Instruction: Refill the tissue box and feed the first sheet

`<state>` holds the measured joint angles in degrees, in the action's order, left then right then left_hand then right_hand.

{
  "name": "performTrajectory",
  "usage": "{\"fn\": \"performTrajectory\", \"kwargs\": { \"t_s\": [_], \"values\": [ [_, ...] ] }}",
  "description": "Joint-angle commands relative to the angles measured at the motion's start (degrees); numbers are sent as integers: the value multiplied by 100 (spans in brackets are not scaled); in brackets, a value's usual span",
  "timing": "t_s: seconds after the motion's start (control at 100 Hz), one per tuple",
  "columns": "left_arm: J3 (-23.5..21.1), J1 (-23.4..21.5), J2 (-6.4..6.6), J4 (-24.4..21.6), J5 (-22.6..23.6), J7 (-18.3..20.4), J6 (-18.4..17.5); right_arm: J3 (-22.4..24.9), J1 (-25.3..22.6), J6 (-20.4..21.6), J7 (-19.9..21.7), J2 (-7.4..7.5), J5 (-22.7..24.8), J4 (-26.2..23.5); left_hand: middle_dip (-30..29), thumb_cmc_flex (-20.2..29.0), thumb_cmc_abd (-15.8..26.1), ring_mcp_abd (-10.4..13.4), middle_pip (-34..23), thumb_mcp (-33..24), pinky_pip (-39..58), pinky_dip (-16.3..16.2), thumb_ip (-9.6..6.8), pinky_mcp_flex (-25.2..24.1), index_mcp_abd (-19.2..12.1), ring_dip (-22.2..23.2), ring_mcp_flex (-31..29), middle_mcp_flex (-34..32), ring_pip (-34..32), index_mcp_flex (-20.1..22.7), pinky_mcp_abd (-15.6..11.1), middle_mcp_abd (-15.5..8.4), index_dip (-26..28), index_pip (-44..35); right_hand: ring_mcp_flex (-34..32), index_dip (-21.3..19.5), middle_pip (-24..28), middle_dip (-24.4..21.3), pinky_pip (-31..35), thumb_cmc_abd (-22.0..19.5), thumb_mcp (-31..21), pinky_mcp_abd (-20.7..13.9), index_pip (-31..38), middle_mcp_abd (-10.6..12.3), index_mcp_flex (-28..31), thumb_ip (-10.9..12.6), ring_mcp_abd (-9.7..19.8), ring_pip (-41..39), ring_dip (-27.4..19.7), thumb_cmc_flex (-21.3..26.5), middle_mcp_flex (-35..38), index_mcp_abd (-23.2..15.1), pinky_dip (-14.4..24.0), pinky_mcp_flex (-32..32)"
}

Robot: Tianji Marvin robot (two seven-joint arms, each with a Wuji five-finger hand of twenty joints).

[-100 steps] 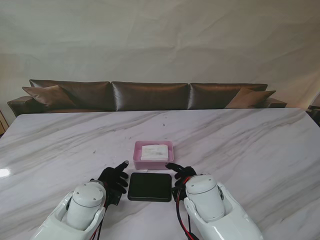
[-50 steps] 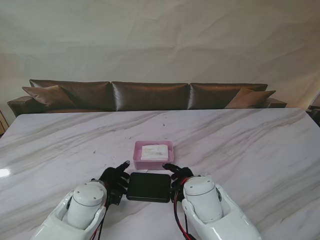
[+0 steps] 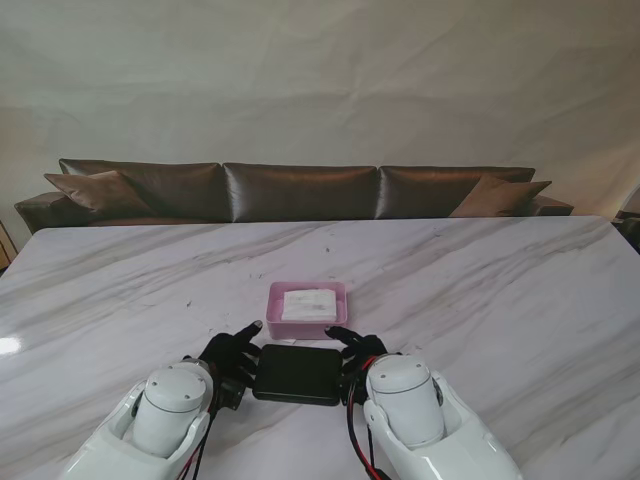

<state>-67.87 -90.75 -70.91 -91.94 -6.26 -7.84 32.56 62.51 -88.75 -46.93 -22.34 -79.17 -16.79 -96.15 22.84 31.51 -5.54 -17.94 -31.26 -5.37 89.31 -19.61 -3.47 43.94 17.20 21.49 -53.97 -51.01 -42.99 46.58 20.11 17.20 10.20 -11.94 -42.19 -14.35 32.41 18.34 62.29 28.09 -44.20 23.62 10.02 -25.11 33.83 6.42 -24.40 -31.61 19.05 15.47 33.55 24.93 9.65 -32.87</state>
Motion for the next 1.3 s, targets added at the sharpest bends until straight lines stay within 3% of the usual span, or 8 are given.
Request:
{"fn": "performTrajectory", "kwargs": {
  "t_s": [0.0, 1.29],
  "values": [
    [117, -74, -43, 176, -32, 195, -7, -81, -93, 37, 131, -59, -102, 18, -341, 28, 153, -487, 488, 52, -1492, -102, -150, -53, 18, 34, 263, 147, 355, 92, -30, 222, -74, -36, 22, -61, -316, -219, -17, -41, 115, -104, -13, -264, 162, 105, 105, 354, -172, -56, -155, 65, 27, -68],
    [69, -76, -1, -172, 194, 158, -107, -87, -344, 183, -104, -56, -75, -493, -344, 53, 160, -470, 494, 74, -1495, -205, -155, -81, 27, 35, 260, 141, 376, 82, -56, 222, -55, -69, -24, -215, -316, -216, -9, -36, 130, -115, -104, -256, 205, 103, 121, 363, -179, -25, -123, 59, 61, -91]
  ]
}}
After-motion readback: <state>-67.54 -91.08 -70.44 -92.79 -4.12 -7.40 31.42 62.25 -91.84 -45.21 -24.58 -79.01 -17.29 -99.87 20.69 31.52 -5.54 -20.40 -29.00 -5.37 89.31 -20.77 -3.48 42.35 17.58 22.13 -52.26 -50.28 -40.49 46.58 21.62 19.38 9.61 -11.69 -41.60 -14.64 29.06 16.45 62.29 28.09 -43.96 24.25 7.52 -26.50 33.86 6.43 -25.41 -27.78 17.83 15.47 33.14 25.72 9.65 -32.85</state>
